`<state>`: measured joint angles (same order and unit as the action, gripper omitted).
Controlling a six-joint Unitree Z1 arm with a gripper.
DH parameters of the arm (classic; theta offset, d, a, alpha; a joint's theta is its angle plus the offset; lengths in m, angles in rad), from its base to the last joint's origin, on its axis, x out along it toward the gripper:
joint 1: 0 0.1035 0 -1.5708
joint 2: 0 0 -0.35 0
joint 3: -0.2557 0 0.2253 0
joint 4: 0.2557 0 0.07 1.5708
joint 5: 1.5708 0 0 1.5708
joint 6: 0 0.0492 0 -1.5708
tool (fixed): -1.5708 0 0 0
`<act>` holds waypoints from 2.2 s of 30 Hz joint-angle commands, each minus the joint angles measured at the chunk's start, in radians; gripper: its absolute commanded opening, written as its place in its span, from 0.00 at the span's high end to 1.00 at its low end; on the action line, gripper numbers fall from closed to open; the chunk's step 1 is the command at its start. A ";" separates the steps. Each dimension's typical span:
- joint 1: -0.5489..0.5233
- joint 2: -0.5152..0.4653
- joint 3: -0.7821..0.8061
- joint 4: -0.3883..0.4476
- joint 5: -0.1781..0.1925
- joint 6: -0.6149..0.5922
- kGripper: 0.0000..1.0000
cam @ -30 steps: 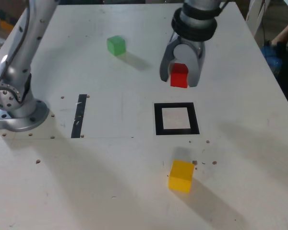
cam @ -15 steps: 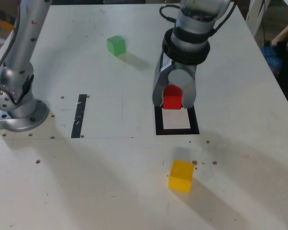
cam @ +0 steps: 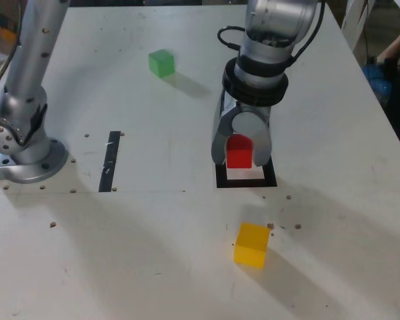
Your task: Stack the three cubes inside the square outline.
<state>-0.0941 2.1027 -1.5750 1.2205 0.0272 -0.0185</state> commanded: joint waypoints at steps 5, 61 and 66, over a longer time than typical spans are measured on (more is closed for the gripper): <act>-0.002 0.015 0.005 -0.020 0.014 0.001 0.61; -0.445 0.182 -0.326 0.287 -0.071 -0.239 0.01; -0.433 0.181 -0.318 0.283 -0.050 -0.239 0.01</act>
<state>-0.5303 2.2863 -1.8947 1.5067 -0.0266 -0.2567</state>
